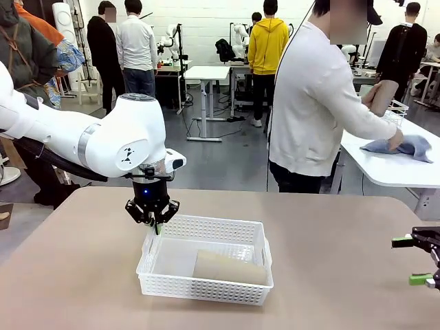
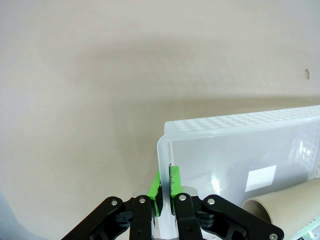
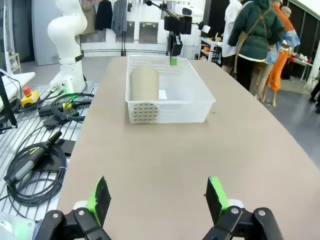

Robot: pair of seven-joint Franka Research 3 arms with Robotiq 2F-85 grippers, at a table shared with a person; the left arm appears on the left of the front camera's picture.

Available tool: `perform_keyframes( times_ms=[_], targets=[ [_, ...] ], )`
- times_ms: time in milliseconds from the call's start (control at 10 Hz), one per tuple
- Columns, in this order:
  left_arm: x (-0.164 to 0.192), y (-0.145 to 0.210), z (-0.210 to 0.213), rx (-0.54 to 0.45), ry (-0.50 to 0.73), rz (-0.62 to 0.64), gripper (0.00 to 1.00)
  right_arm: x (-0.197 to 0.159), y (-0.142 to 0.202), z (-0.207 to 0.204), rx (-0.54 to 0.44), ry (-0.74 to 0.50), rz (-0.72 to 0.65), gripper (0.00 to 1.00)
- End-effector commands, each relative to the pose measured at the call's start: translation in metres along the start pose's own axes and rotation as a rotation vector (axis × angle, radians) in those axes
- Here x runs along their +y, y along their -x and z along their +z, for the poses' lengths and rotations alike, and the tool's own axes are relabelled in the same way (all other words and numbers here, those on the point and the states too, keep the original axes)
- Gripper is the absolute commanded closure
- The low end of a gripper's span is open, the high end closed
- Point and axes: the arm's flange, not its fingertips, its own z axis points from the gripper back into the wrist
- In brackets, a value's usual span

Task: Clean and organize the cups into the basket.
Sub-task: Pick up the Organizing basket and move it to the center of the table, then pick up the Reusable plastic cup from the right side of the table and place it inside the Organizing basket, then pick up the Reusable plastic cup from the right side of the table and stack it inside the Organizing basket in the center of the table.

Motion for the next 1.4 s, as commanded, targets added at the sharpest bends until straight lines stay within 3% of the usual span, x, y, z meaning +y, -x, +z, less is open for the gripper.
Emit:
perform_keyframes(
  times_ms=[0, 1300],
  targets=[
    [-0.0014, -0.0005, 0.0015, -0.005, -0.001, -0.001, 1.0, -0.0019, -0.0082, -0.001, 0.003, -0.002, 0.01, 0.0],
    [-0.0014, -0.0005, 0.0015, -0.005, -0.001, -0.001, 1.0, -0.0019, -0.0082, -0.001, 0.003, -0.002, 0.01, 0.0]
  ],
)
